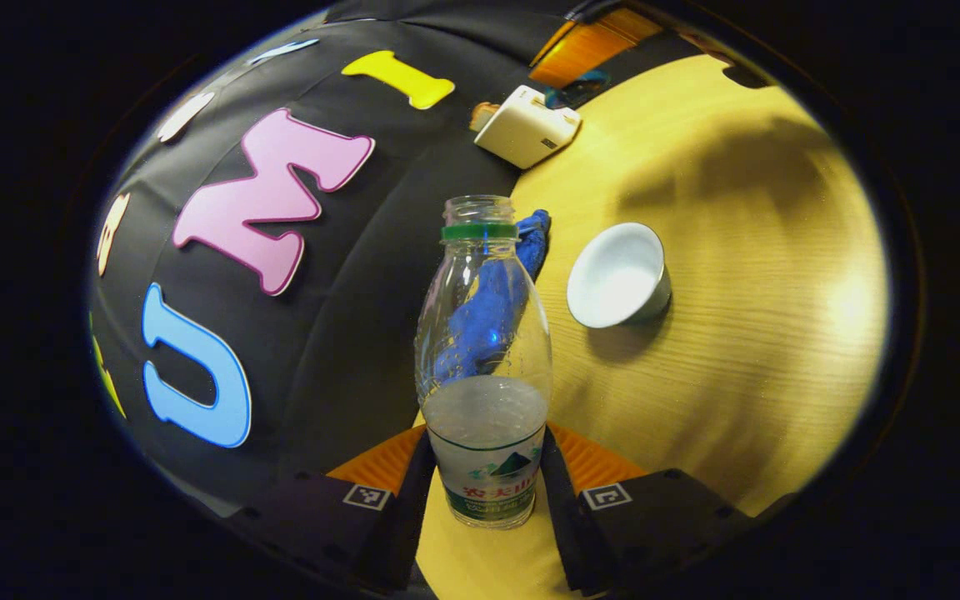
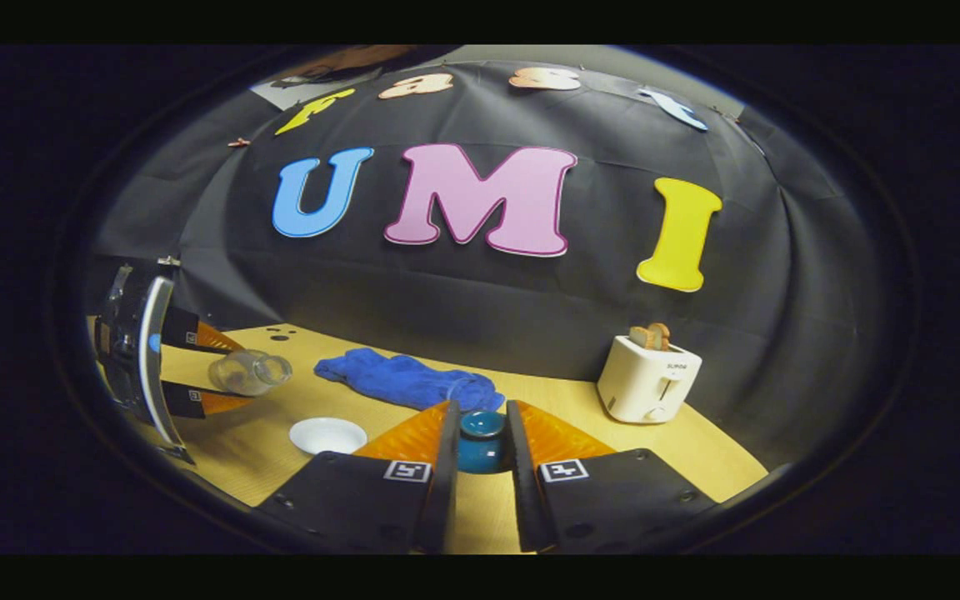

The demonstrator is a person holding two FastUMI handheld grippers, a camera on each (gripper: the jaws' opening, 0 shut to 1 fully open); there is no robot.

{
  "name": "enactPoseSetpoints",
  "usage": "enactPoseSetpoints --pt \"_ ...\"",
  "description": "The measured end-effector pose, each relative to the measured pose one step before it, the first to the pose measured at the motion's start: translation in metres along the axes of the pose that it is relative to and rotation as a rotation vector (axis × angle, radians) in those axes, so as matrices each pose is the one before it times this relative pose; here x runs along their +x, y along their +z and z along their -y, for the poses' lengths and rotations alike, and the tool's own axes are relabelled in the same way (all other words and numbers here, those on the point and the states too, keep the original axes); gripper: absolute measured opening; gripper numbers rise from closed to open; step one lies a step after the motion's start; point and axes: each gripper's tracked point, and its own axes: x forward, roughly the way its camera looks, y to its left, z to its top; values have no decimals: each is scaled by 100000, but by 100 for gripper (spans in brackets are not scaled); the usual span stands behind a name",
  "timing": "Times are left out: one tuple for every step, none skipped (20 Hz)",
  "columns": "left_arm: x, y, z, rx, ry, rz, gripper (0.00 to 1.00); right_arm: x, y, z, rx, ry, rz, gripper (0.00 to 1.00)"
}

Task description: Open the teacup lid with one hand, grasp the water bottle and pour water into the teacup with the other hand; after pouring, place the water bottle on the coaster and then close the teacup lid.

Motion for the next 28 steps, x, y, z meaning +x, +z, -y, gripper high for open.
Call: enactPoseSetpoints --pt "181 -10 150 2464 -523 -1524 69 -46 41 181 -3 51 189 33" --pt "102 -246 62 2720 -523 -1507 69 -71 -15 217 -27 -133 148 33" --pt "120 -199 54 2904 -285 -1713 69 -173 9 192 108 -41 147 28" --pt "198 -77 -134 2916 358 -795 69 -46 -22 169 218 -42 75 33" --pt "96 -5 -34 3001 478 -679 68 -34 -43 78 200 2 97 28" --pt "-38 65 -105 3037 390 -310 68 -40 -116 118 -106 63 80 28" --pt "16 150 15 2927 198 -67 69 -129 20 174 -151 90 125 33" --pt "94 22 -16 2796 100 -328 69 -81 11 70 120 177 171 33" --pt "70 -11 10 2555 168 -739 69 63 -21 164 280 228 168 33" --pt "1 -68 -14 1575 10 -893 69 -51 23 54 149 123 96 33" --pt "49 -32 1 1210 201 -759 68 -73 -145 128 170 179 64 33" --pt "125 -206 -158 1025 230 -828 68 -61 34 72 166 246 -23 33" --pt "50 -69 -88 1345 459 -860 69 -47 20 59 56 183 205 28" --pt "30 -17 -212 1424 448 -608 69 -59 -13 163 -112 95 112 33" --pt "101 -144 -65 1252 86 -777 68 25 -106 69 145 178 29 30" --pt "40 -22 38 1535 -571 -607 69 -6 -19 96 416 141 -80 28" --pt "5 12 111 1902 -527 -381 69 -26 -113 -24 484 218 -37 28" --pt "-13 -75 -56 1828 -251 -446 69 -3 -62 -19 209 143 54 33" --pt "44 19 -2 1694 -75 -194 69 -24 71 143 122 79 308 33" --pt "-57 -47 -169 1813 427 -242 69 1 32 78 149 111 414 33" --pt "85 31 -197 1844 311 -251 69 8 57 35 116 116 428 33" --pt "216 -42 -334 1834 76 -337 69 -34 7 22 133 138 308 33" --pt "103 54 -85 1736 -158 -348 69 3 -130 89 154 164 101 33" --pt "125 -73 -85 1547 -496 -542 69 8 -66 63 90 158 239 28" --pt "7 119 -21 1270 -243 -391 69 46 3 36 -50 73 156 28" --pt "-84 -42 -42 1111 -177 -383 69 9 -33 69 -52 144 126 33" --pt "85 53 34 1052 0 -331 68 38 -201 138 166 77 -37 33" --pt "16 24 -84 1019 92 -417 69 -32 -21 158 407 -73 109 33"
